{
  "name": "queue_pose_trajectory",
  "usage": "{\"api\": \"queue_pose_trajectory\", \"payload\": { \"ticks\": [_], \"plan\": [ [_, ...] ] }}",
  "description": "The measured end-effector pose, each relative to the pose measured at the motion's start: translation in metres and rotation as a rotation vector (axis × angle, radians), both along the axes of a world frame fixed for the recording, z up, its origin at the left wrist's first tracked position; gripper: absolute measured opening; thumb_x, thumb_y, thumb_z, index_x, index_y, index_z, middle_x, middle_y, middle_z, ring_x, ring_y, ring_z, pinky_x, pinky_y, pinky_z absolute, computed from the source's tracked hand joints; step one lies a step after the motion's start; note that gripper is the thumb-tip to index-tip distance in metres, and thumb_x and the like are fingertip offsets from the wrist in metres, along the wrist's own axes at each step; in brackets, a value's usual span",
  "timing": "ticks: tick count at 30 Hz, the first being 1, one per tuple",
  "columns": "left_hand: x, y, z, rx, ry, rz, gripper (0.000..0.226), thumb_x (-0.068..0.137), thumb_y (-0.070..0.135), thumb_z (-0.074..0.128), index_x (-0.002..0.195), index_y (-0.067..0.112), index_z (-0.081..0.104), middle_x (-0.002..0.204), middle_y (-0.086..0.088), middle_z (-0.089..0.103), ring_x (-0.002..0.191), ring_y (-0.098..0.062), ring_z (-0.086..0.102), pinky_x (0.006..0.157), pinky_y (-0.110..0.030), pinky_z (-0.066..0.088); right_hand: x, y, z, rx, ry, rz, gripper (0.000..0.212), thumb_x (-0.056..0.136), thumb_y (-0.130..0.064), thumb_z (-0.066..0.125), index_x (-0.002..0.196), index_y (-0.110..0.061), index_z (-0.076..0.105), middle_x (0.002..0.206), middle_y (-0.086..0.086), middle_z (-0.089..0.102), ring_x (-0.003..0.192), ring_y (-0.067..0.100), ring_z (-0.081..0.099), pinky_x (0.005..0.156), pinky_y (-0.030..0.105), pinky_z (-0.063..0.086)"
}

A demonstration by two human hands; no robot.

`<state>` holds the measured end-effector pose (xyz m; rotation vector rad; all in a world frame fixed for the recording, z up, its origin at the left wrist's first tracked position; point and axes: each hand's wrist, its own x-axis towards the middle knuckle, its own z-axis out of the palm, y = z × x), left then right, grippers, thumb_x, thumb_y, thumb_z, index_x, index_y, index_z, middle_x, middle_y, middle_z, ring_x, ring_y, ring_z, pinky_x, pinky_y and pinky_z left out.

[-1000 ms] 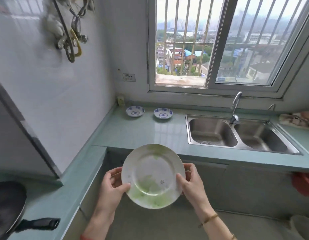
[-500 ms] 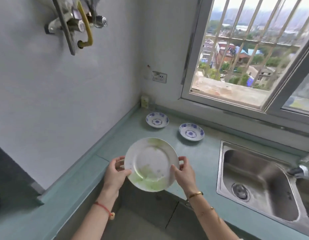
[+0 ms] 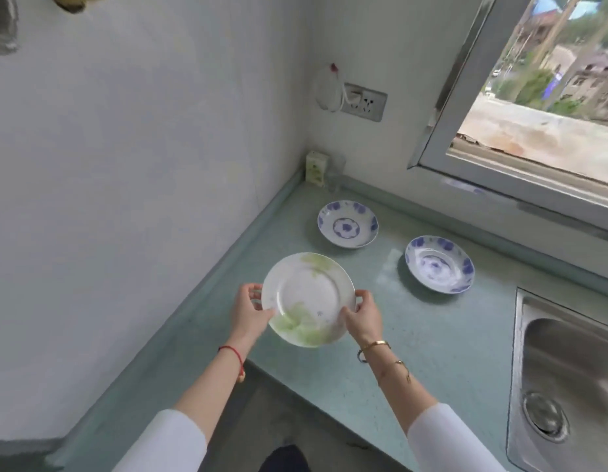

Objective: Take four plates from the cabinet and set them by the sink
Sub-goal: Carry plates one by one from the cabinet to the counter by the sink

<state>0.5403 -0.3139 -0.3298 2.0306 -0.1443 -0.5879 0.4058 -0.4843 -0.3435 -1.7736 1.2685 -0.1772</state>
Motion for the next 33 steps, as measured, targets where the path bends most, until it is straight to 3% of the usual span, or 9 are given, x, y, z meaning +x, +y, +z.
{"api": "queue_pose_trajectory", "payload": {
  "ticks": [7, 13, 18, 23, 26, 30, 33],
  "plan": [
    [0.044, -0.029, -0.047, 0.127, -0.002, -0.072, 0.047, 0.074, 0.001, 0.076, 0.112, 0.015, 0.052, 0.104, -0.003, 0.062, 0.077, -0.012, 0.057, 0.065, -0.024, 0.048, 0.04, -0.025, -0.044, 0.039, 0.121, -0.008, 0.048, 0.075, -0.001, 0.056, 0.122, -0.009, 0.052, 0.103, 0.02, 0.061, 0.091, 0.034, 0.059, 0.073, 0.033, 0.047],
    [0.059, -0.036, -0.065, 0.164, 0.009, -0.084, 0.045, 0.076, -0.003, 0.074, 0.11, 0.015, 0.051, 0.103, -0.005, 0.061, 0.073, -0.008, 0.054, 0.059, -0.016, 0.042, 0.051, -0.028, -0.059, 0.047, 0.153, 0.018, 0.05, 0.075, -0.001, 0.054, 0.125, -0.011, 0.05, 0.107, 0.021, 0.061, 0.086, 0.026, 0.053, 0.057, 0.025, 0.033],
    [0.063, -0.038, -0.069, 0.191, 0.027, -0.097, 0.046, 0.077, -0.003, 0.074, 0.115, 0.013, 0.052, 0.105, -0.007, 0.063, 0.074, -0.009, 0.055, 0.059, -0.017, 0.043, 0.054, -0.028, -0.057, 0.029, 0.168, 0.037, 0.051, 0.08, -0.001, 0.053, 0.129, -0.007, 0.046, 0.115, 0.021, 0.056, 0.094, 0.027, 0.051, 0.075, 0.027, 0.037],
    [0.064, -0.04, -0.071, 0.203, 0.014, -0.104, 0.047, 0.078, -0.003, 0.074, 0.12, 0.009, 0.055, 0.103, -0.004, 0.061, 0.074, -0.008, 0.054, 0.059, -0.017, 0.043, 0.053, -0.024, -0.054, -0.011, 0.189, 0.061, 0.045, 0.083, -0.001, 0.053, 0.127, -0.005, 0.045, 0.122, 0.017, 0.049, 0.088, 0.021, 0.043, 0.076, 0.027, 0.035],
    [0.063, -0.037, -0.069, 0.205, 0.004, -0.108, 0.05, 0.079, 0.001, 0.076, 0.123, 0.009, 0.054, 0.112, -0.007, 0.063, 0.084, -0.015, 0.058, 0.065, -0.018, 0.045, 0.052, -0.025, -0.053, -0.011, 0.19, 0.068, 0.043, 0.084, -0.004, 0.055, 0.126, -0.004, 0.044, 0.124, 0.016, 0.048, 0.09, 0.023, 0.046, 0.077, 0.029, 0.037],
    [0.058, -0.024, -0.053, 0.159, -0.033, 0.003, 0.056, 0.083, 0.014, 0.076, 0.134, 0.011, 0.052, 0.128, -0.006, 0.057, 0.106, -0.022, 0.058, 0.085, -0.029, 0.046, 0.049, -0.025, -0.041, -0.087, 0.124, 0.022, 0.038, 0.09, -0.016, 0.056, 0.125, -0.005, 0.046, 0.122, 0.013, 0.051, 0.101, 0.028, 0.056, 0.084, 0.034, 0.046],
    [0.047, -0.01, -0.026, 0.061, -0.109, 0.11, 0.041, 0.09, 0.018, 0.068, 0.129, 0.014, 0.057, 0.129, -0.002, 0.06, 0.11, -0.019, 0.058, 0.087, -0.027, 0.046, 0.052, -0.021, -0.009, -0.031, -0.096, -0.018, 0.025, 0.096, -0.022, 0.05, 0.116, -0.008, 0.055, 0.098, 0.006, 0.062, 0.084, 0.02, 0.061, 0.066, 0.026, 0.046]
  ]
}}
